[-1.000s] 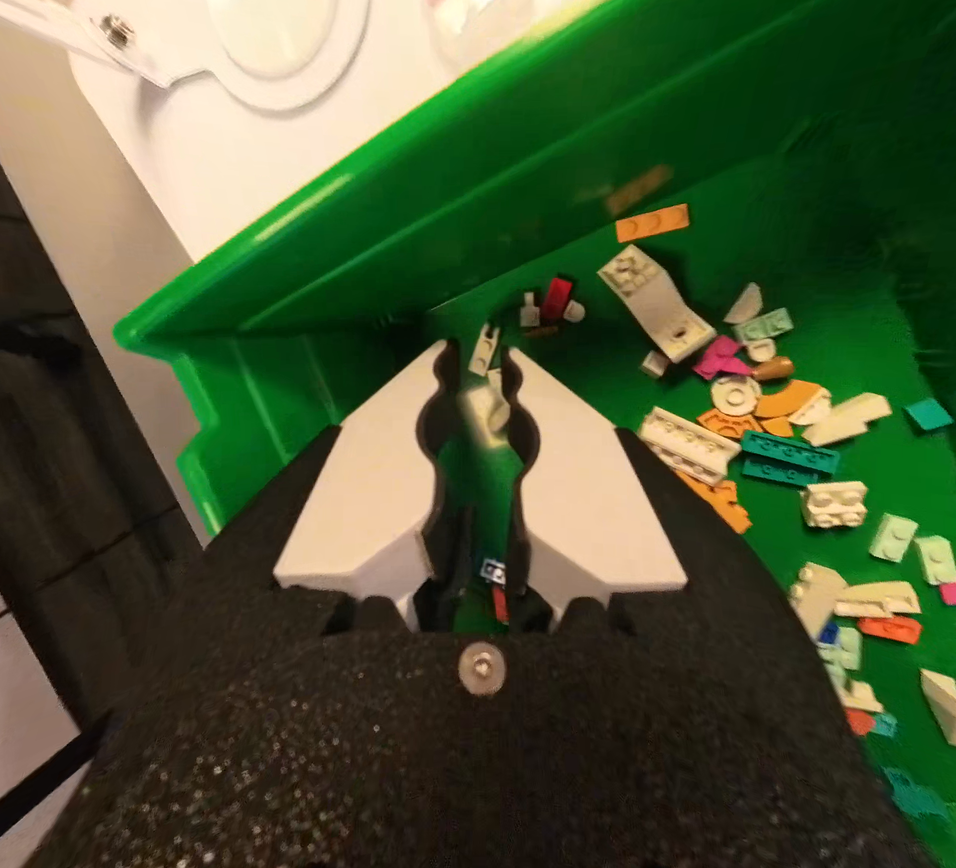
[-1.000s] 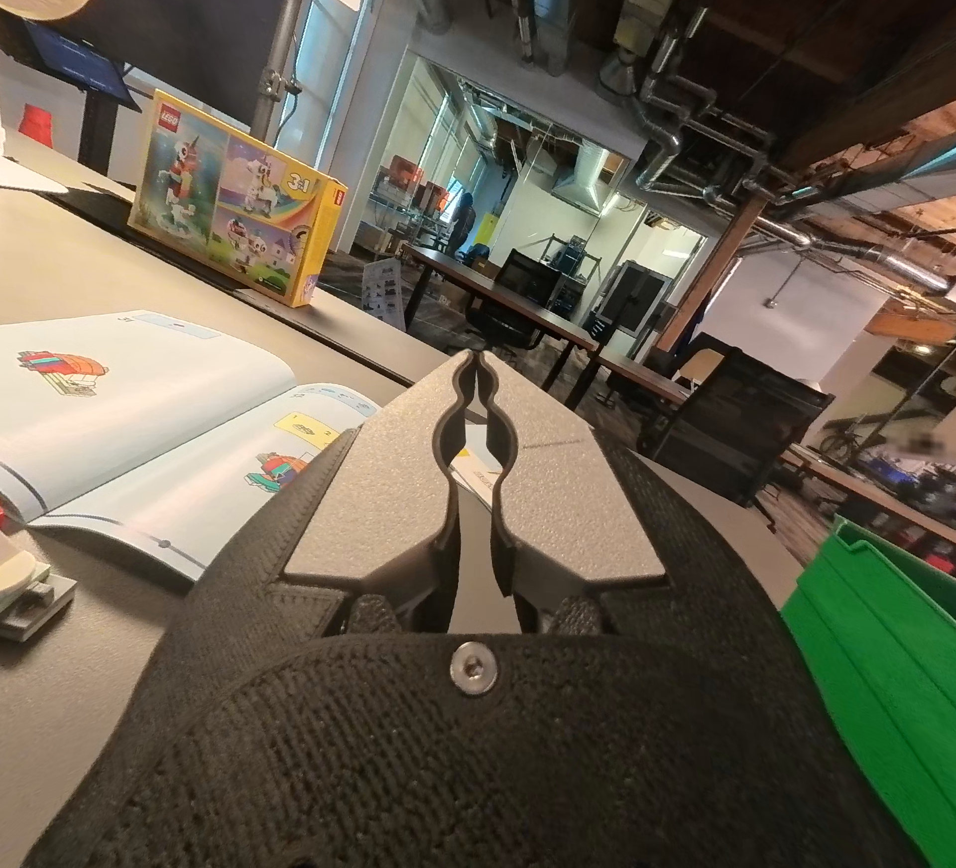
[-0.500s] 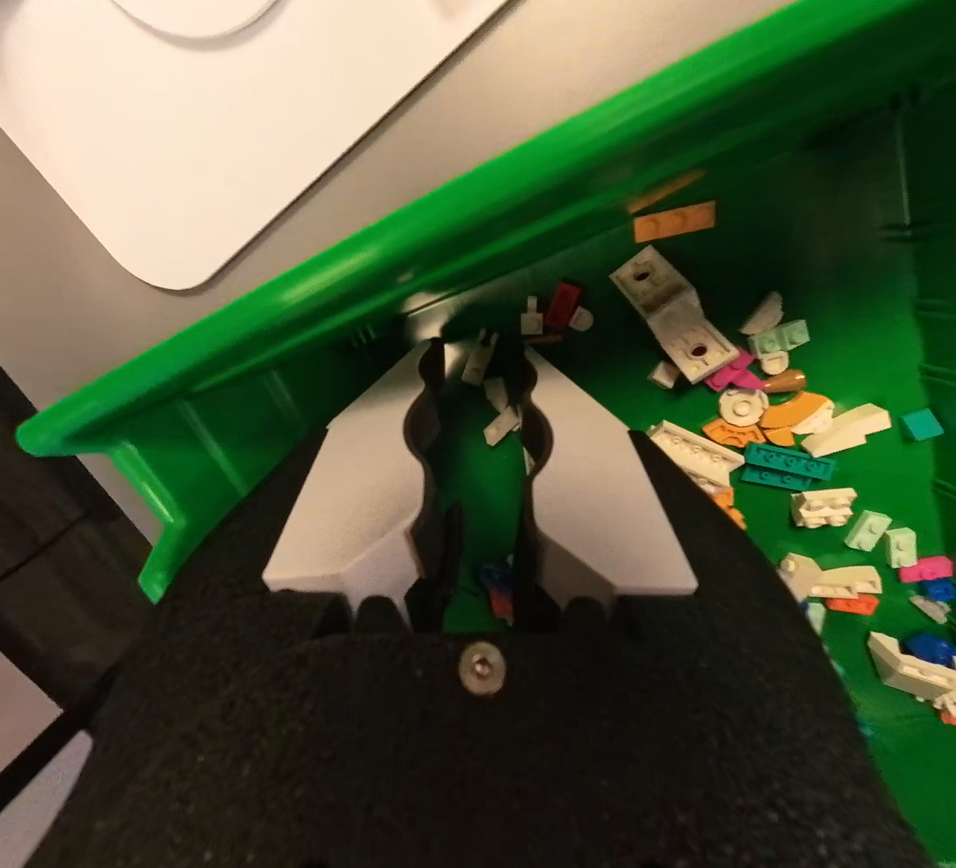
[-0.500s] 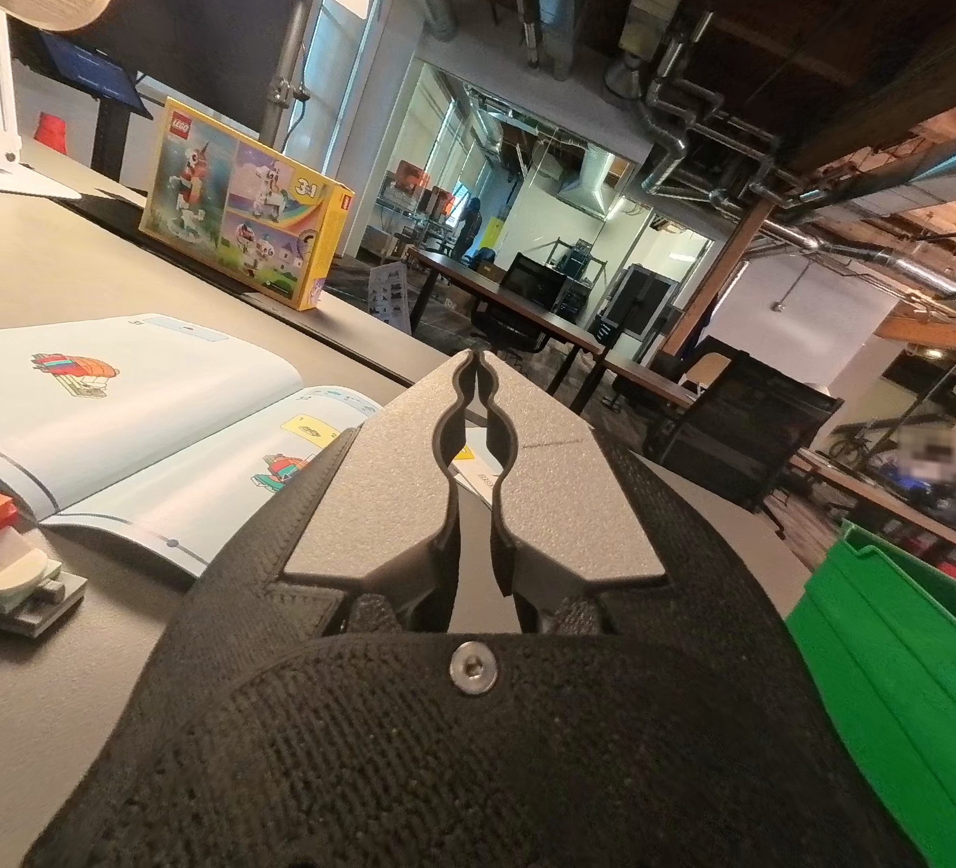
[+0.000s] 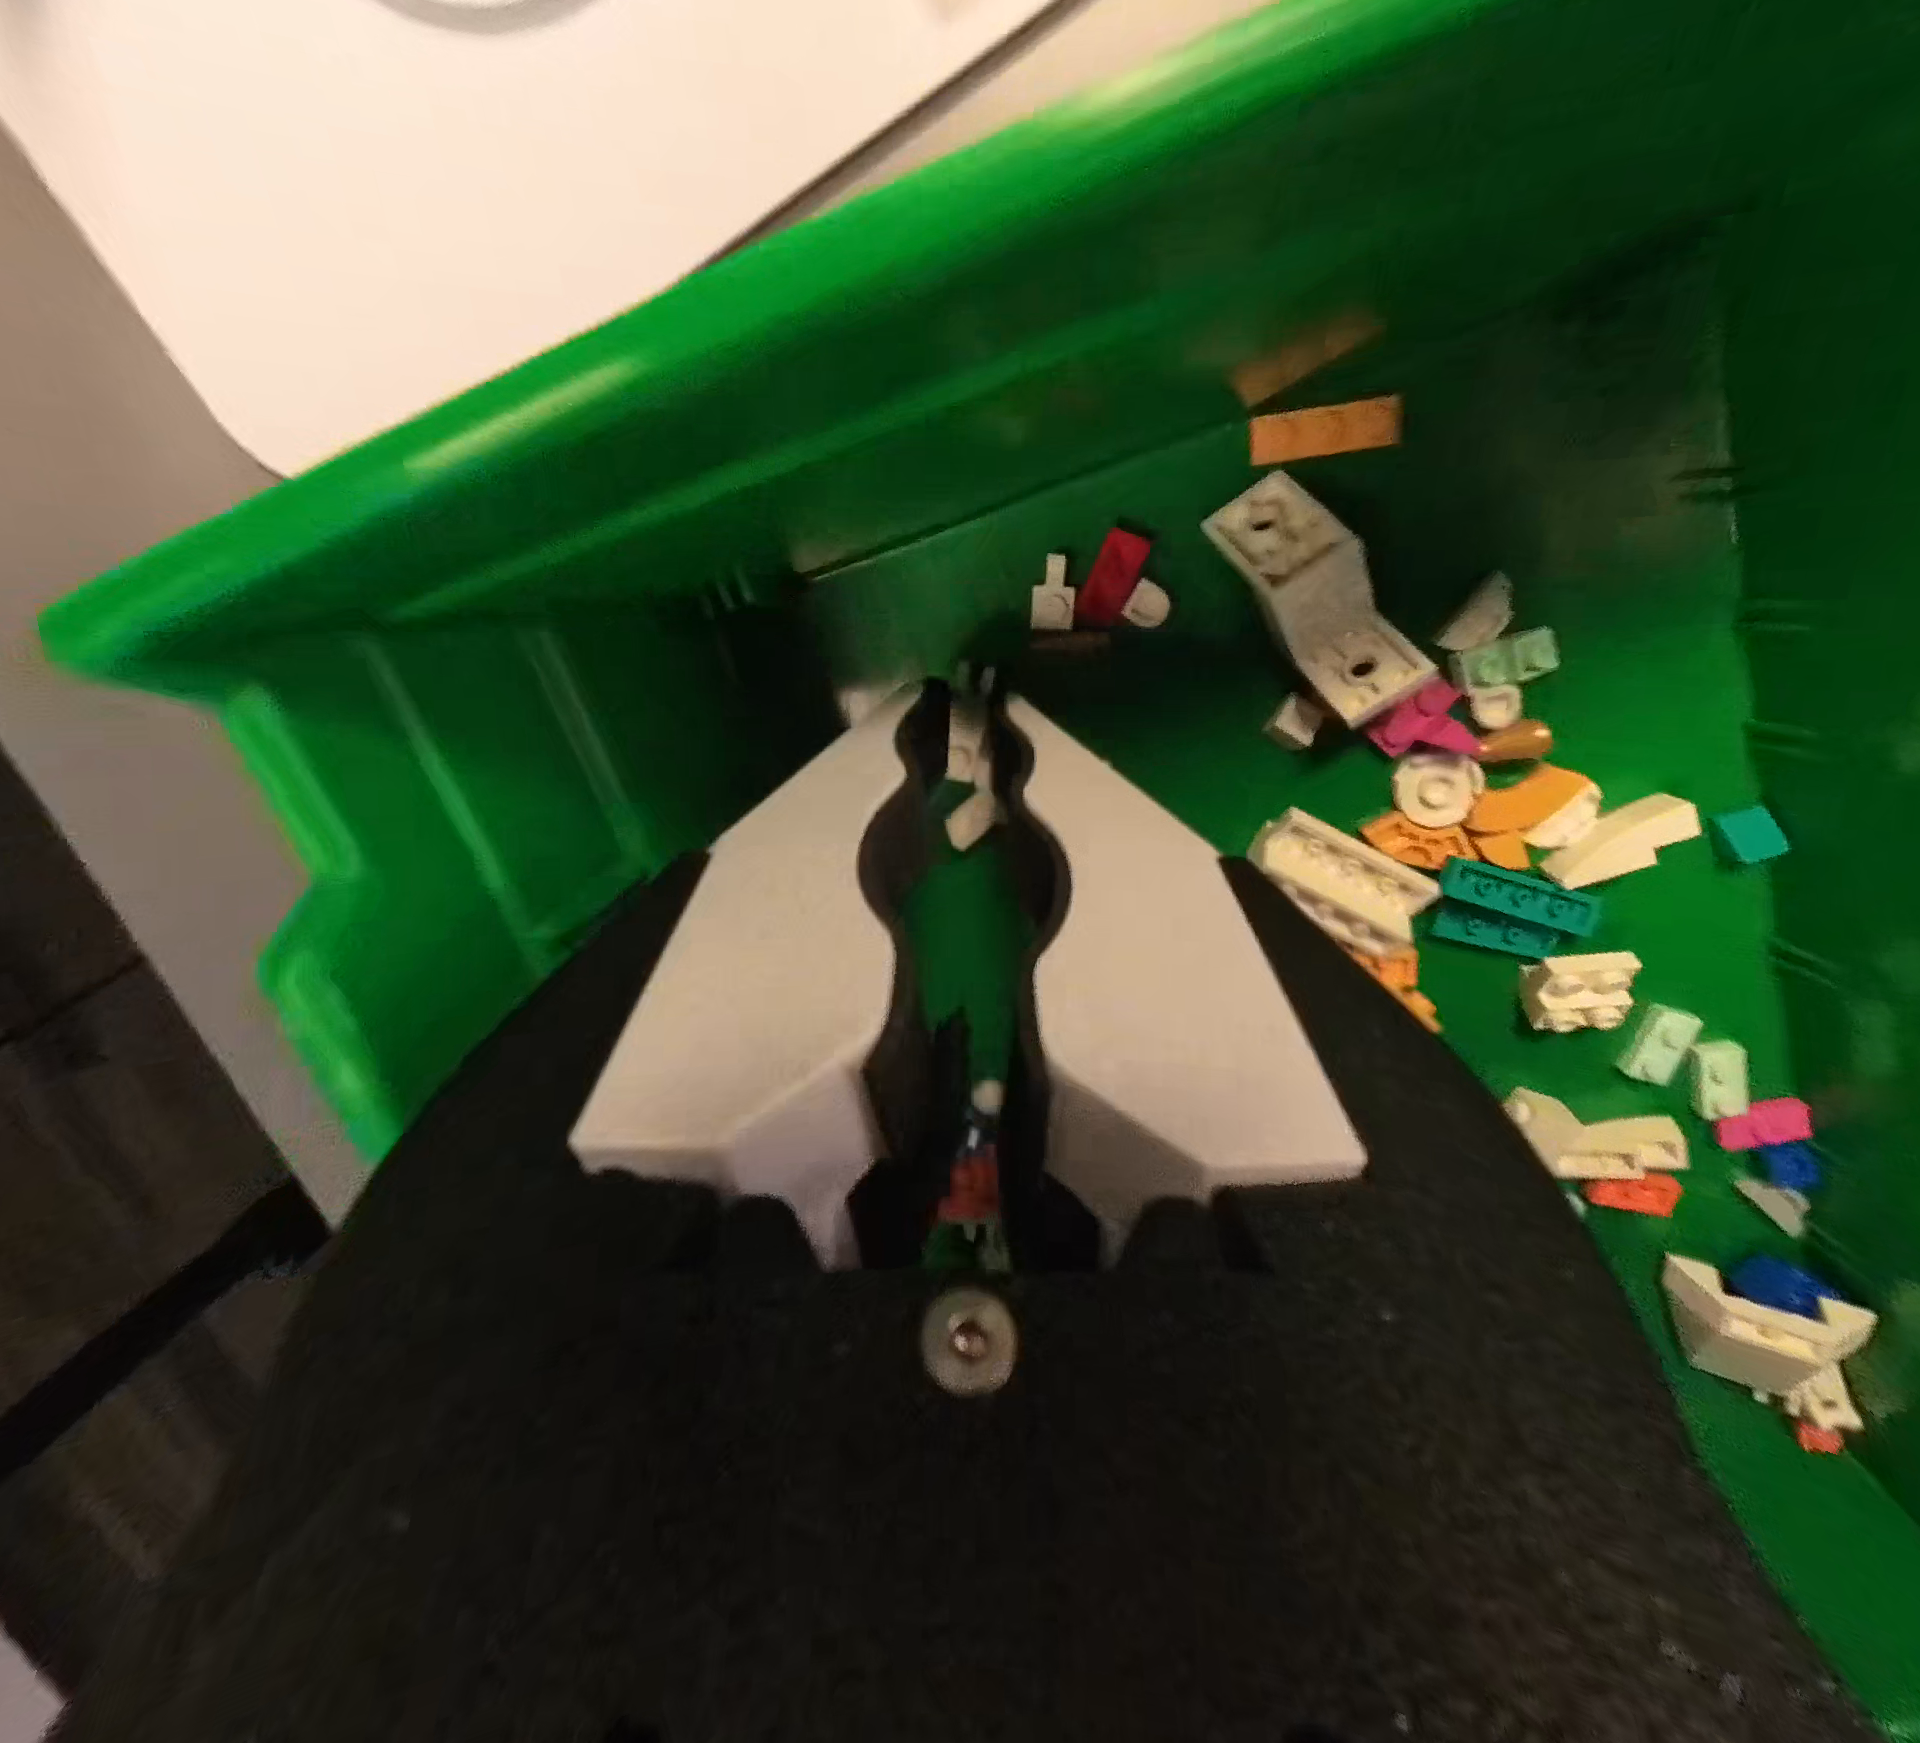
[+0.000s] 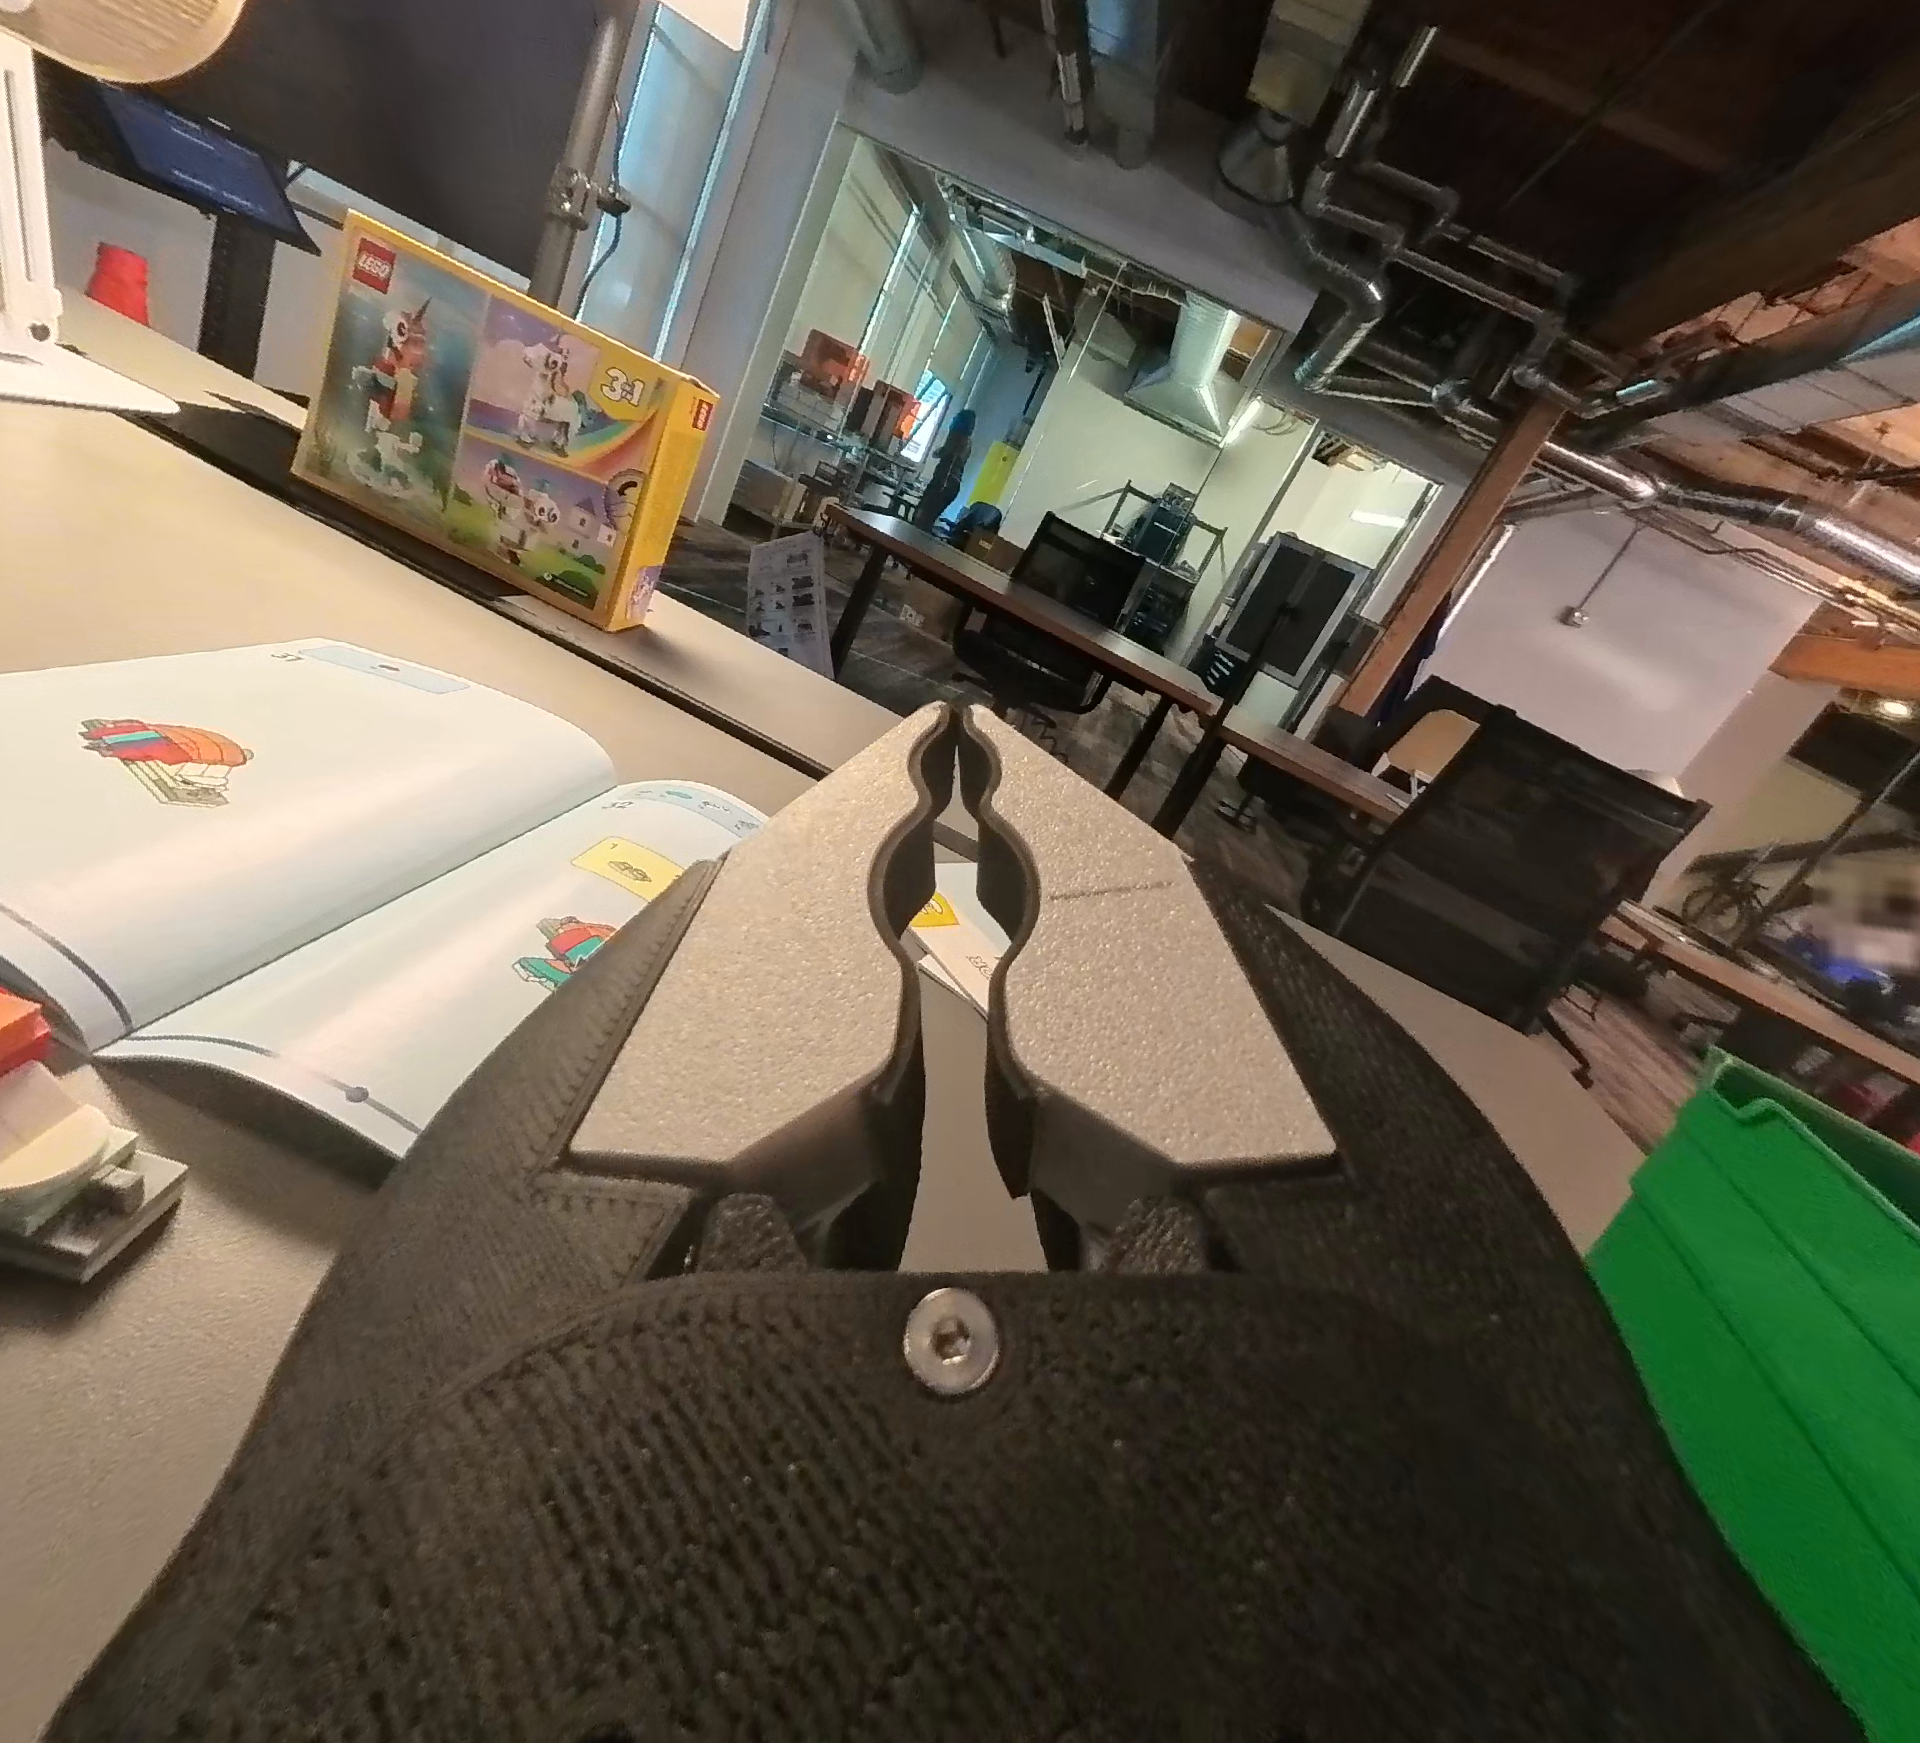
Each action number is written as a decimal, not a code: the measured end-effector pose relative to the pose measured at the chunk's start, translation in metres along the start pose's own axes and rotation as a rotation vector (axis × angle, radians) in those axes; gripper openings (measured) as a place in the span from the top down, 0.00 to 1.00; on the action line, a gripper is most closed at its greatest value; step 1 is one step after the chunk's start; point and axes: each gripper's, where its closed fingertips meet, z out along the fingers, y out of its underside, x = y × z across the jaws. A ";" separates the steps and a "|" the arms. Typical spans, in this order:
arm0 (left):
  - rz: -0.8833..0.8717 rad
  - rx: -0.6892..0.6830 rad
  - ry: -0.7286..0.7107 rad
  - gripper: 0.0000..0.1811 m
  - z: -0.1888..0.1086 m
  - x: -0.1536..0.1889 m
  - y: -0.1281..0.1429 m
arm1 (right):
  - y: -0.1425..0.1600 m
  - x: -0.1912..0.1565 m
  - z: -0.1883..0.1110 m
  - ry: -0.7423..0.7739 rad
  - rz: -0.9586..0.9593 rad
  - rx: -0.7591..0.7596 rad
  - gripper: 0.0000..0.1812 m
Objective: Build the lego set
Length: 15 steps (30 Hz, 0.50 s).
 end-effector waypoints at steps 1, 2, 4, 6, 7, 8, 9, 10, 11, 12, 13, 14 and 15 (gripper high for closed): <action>-0.002 0.037 -0.011 0.97 -0.009 0.002 -0.003 | 0.000 0.000 0.000 0.001 0.004 0.001 1.00; -0.003 0.082 -0.022 0.97 -0.021 0.005 -0.007 | 0.000 0.001 0.000 0.002 0.009 0.003 1.00; 0.006 0.199 -0.029 0.97 -0.054 0.021 -0.018 | -0.001 0.001 -0.001 0.001 0.016 0.006 1.00; 0.045 0.341 -0.007 0.97 -0.097 0.056 -0.031 | -0.001 0.001 -0.001 -0.003 0.025 0.012 1.00; 0.083 0.402 -0.007 0.97 -0.118 0.076 -0.035 | -0.002 0.001 -0.001 -0.005 0.029 0.014 1.00; 0.130 0.442 -0.045 0.97 -0.136 0.094 -0.035 | -0.002 0.001 -0.001 -0.007 0.034 0.017 1.00; 0.180 0.461 -0.096 0.97 -0.149 0.110 -0.032 | -0.003 0.001 -0.001 -0.009 0.040 0.020 1.00; 0.227 0.471 -0.121 0.97 -0.159 0.128 -0.027 | -0.003 0.001 -0.002 -0.010 0.045 0.022 1.00; 0.268 0.479 -0.120 0.97 -0.165 0.149 -0.022 | -0.003 0.001 -0.001 -0.009 0.048 0.023 1.00; 0.295 0.487 -0.095 0.97 -0.168 0.171 -0.017 | -0.003 0.001 -0.001 -0.009 0.050 0.024 1.00; 0.313 0.503 -0.050 0.97 -0.171 0.194 -0.013 | -0.003 0.002 -0.001 -0.009 0.051 0.024 1.00; 0.329 0.511 0.009 0.97 -0.170 0.220 -0.009 | -0.003 0.002 -0.001 -0.008 0.051 0.024 1.00; 0.352 0.507 0.067 0.97 -0.168 0.246 -0.004 | -0.003 0.002 -0.001 -0.008 0.052 0.024 1.00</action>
